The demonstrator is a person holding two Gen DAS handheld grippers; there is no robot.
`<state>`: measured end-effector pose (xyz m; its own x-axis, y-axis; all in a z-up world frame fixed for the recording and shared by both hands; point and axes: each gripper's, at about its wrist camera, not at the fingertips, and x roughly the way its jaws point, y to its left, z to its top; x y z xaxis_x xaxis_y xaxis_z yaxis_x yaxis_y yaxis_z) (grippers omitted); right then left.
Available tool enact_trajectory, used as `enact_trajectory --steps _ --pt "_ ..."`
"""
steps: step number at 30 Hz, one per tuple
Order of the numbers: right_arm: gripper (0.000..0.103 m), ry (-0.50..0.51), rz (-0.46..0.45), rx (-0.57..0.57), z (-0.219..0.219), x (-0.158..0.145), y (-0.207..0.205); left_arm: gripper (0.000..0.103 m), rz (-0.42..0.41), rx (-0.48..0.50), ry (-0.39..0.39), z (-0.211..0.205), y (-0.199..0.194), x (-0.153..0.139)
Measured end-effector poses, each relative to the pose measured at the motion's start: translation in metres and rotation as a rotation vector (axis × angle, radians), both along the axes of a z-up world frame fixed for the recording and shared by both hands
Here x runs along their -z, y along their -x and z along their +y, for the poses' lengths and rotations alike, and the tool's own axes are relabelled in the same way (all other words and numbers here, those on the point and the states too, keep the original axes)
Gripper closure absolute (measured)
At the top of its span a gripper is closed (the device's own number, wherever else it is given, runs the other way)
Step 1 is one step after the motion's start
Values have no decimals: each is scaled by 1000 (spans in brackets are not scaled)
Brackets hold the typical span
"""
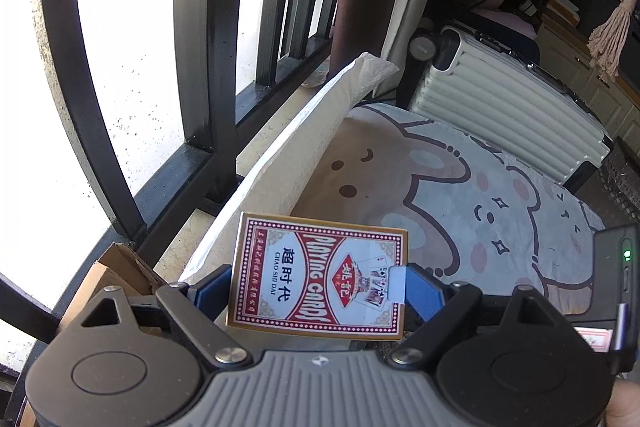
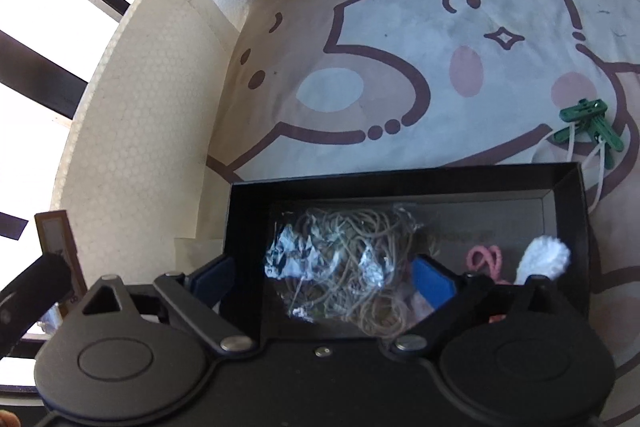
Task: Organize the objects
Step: 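Lower the twine bag into the black box and open the right gripper, then lower the card pack into the black box and open the left gripper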
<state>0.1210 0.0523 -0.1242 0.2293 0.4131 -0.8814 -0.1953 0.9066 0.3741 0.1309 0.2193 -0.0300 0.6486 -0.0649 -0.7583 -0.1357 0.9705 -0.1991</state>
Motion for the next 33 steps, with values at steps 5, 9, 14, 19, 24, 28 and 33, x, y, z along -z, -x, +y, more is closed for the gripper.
enact_trajectory --steps 5,9,14,19,24,28,33 --pt "7 -61 -44 31 -33 -25 -4 13 2 24 -1 -13 -3 2" --pt "9 -78 -75 62 -59 -40 -6 13 14 63 -5 -29 -5 3" --pt "12 -71 -93 88 -86 -49 -7 13 48 141 -17 -56 -10 11" --pt "17 -75 -113 94 -109 -60 -4 13 102 230 -28 -90 -19 26" --pt "42 -81 -130 104 -131 -66 -4 13 139 292 -14 -127 -31 39" --pt "54 -90 -132 133 -151 -67 -8 13 163 338 -20 -154 -39 49" --pt "56 -88 -128 149 -165 -64 -14 13 192 359 -21 -173 -49 61"
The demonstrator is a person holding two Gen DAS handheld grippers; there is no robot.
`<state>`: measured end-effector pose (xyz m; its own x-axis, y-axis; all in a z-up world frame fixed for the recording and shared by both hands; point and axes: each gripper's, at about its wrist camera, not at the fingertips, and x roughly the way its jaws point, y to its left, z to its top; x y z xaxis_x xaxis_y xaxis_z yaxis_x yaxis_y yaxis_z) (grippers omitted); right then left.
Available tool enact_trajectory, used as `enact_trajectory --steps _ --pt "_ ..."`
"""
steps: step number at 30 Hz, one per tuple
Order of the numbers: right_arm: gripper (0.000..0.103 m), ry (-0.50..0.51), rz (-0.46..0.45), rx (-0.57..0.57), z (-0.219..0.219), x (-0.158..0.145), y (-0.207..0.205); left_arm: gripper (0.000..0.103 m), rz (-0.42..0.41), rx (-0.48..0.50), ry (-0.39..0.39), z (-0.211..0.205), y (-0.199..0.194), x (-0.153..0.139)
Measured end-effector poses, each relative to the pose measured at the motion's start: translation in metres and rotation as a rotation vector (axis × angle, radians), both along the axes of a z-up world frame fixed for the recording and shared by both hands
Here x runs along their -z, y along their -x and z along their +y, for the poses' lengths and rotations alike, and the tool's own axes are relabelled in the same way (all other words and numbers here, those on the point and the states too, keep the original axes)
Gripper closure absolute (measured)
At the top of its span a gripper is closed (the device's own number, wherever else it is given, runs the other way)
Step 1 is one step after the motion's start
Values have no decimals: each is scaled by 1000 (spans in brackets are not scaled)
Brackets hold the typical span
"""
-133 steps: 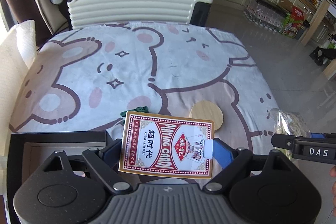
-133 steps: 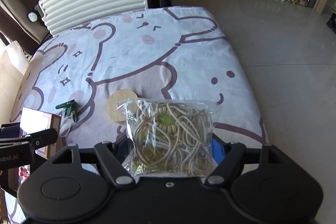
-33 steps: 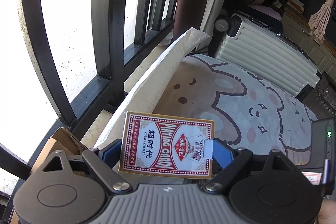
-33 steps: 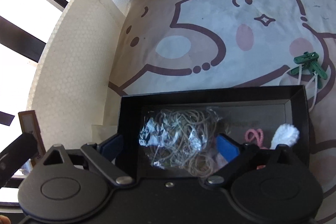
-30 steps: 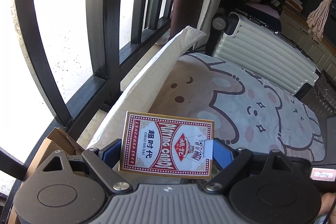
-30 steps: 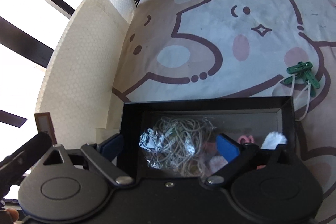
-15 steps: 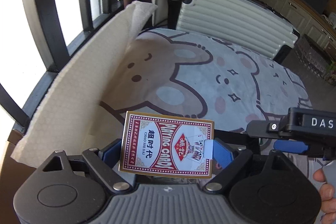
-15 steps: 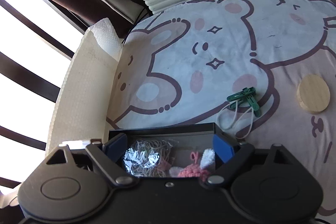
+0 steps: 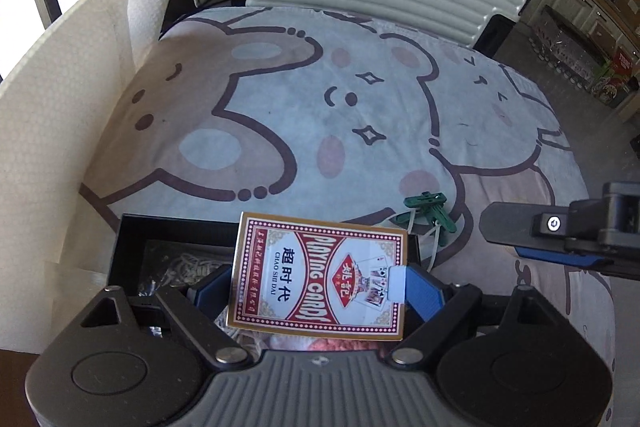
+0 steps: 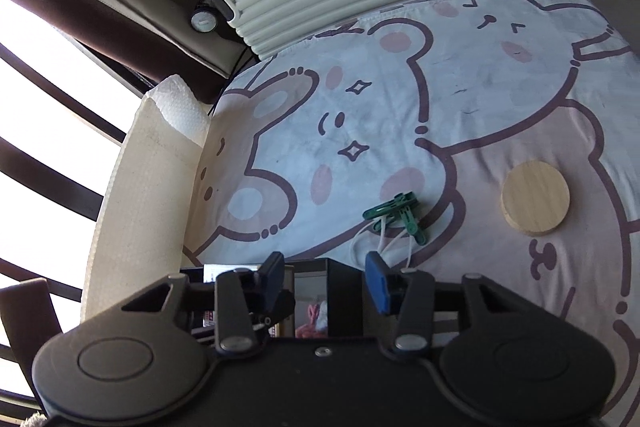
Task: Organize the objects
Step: 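Lower the card pack into the black box and open the left gripper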
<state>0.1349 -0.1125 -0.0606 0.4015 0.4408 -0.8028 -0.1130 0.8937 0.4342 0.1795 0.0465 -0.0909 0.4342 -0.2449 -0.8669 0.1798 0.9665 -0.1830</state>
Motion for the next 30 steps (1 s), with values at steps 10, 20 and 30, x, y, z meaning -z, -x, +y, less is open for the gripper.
enact_trajectory --steps 10,20,30 --pt "56 5 8 -20 0 6 -6 6 20 -21 61 0 -9 8" --pt "56 12 -6 -45 6 2 -2 37 72 -77 92 16 -12 10" --pt "56 16 5 -36 -1 4 -4 42 154 -27 7 10 -12 28"
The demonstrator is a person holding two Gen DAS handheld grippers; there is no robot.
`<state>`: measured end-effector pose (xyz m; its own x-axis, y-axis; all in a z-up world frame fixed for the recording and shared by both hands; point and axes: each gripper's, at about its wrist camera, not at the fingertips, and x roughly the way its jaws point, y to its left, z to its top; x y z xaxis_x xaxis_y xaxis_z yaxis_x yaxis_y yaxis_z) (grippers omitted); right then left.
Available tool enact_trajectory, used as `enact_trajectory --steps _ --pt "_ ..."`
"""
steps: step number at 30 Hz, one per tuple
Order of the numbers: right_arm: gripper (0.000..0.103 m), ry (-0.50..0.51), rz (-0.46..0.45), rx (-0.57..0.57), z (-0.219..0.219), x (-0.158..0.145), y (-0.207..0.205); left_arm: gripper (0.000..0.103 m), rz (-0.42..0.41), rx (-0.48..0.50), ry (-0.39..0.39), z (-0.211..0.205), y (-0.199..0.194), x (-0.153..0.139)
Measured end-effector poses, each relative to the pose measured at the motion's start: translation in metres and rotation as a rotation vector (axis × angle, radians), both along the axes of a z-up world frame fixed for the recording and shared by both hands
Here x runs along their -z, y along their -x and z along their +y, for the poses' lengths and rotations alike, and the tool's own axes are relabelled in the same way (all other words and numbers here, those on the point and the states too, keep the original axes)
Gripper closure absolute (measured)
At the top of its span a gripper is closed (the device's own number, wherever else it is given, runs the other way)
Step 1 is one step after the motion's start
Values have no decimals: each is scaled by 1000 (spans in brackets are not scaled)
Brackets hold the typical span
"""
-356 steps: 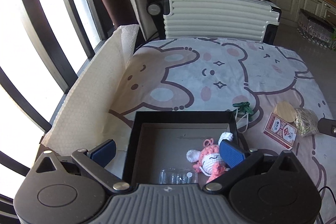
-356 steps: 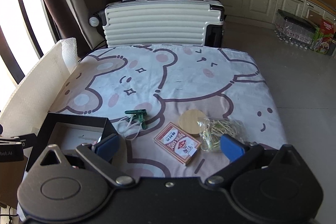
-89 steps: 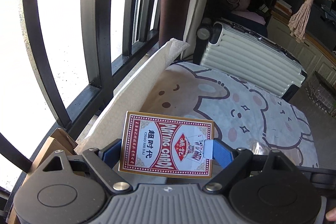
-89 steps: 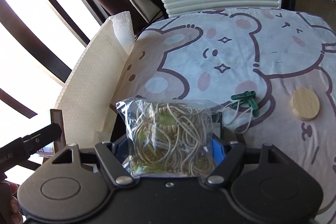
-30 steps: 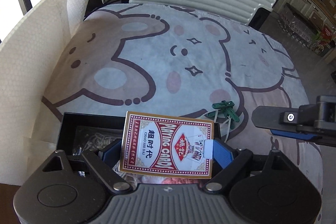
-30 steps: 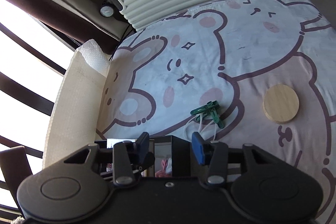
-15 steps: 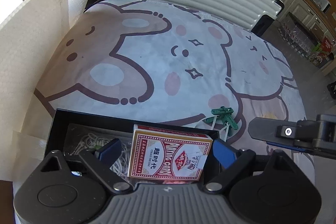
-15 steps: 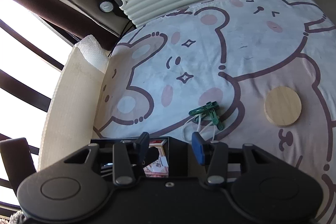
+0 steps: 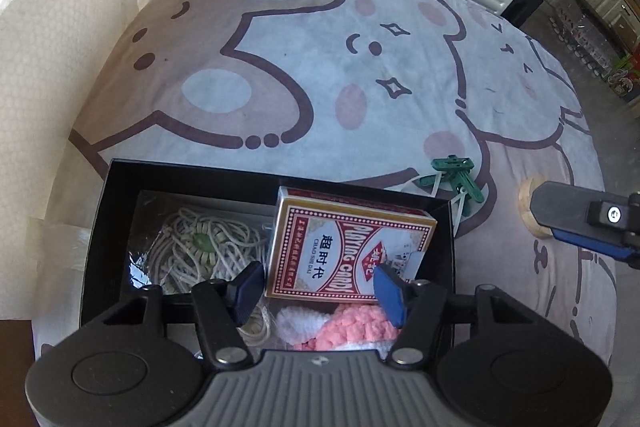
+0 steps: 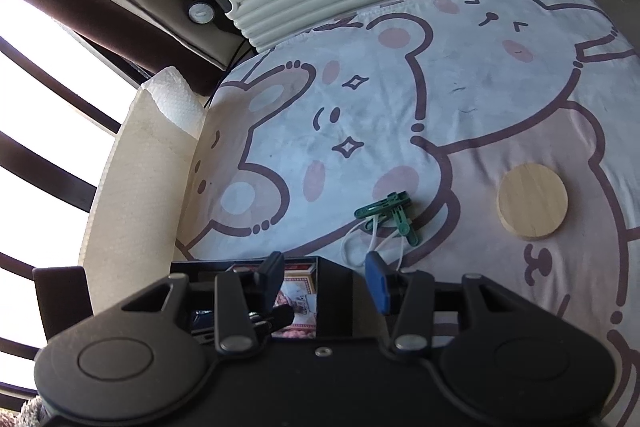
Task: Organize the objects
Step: 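Lower the card pack into the black box and open the left gripper, then lift both open grippers up away from the box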
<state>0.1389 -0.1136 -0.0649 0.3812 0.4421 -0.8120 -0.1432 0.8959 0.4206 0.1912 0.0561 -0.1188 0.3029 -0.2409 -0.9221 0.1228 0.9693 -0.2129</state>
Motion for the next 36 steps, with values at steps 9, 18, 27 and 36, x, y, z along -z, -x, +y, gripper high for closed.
enact_trajectory --steps 9,18,27,36 --pt "56 1 2 9 -7 2 -1 42 -32 -42 33 -6 -7 3" --pt "56 1 0 3 -6 1 -2 41 -60 40 -61 -21 -4 7" --pt "56 17 -6 -16 0 -1 3 29 -99 -12 2 0 2 -21" --pt "56 64 -74 -85 18 -12 23 26 -164 -54 -57 22 22 -51"
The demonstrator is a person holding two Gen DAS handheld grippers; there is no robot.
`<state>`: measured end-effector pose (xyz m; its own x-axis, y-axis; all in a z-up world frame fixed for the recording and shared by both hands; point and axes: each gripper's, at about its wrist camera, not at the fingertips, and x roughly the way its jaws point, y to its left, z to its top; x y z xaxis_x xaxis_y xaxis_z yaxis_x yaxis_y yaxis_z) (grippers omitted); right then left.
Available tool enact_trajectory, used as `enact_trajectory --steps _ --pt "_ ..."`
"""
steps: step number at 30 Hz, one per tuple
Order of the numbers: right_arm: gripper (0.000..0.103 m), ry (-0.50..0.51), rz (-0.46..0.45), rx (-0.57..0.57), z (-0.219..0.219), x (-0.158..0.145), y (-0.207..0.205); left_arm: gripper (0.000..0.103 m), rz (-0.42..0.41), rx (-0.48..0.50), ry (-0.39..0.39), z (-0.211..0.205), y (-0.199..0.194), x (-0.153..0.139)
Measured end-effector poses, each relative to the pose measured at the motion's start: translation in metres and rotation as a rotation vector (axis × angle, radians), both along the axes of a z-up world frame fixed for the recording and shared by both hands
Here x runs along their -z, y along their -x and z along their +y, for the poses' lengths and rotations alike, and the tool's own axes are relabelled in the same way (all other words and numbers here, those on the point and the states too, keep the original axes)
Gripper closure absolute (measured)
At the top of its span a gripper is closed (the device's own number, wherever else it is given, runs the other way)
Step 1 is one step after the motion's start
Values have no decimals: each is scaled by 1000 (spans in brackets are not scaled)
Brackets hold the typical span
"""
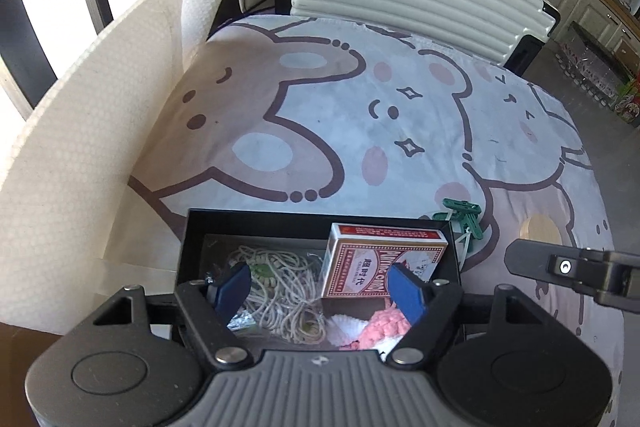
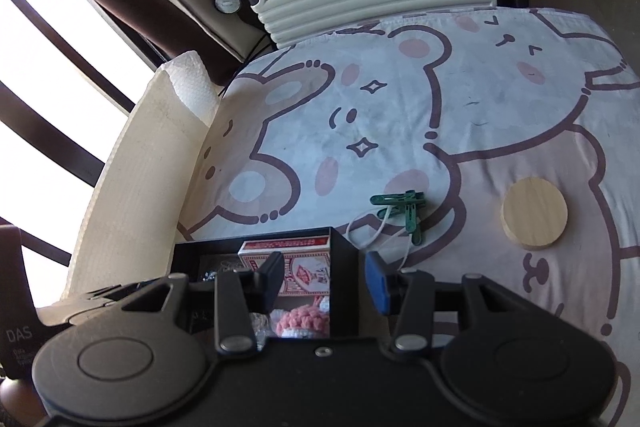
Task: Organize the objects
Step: 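Lift both open grippers up away from the box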
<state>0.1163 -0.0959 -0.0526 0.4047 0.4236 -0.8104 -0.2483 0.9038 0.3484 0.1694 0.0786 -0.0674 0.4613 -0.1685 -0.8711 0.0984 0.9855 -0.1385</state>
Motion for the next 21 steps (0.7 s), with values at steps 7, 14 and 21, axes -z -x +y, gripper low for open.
enact_trajectory --steps 7,14,21 --pt "56 50 -39 -33 4 -8 16 23 -19 -24 -26 11 17 -16" --pt "53 100 -75 -48 2 -15 33 22 -39 -33 -44 17 35 -31" --pt "49 128 -120 -49 -2 -28 53 18 -77 -33 -67 23 57 -49"
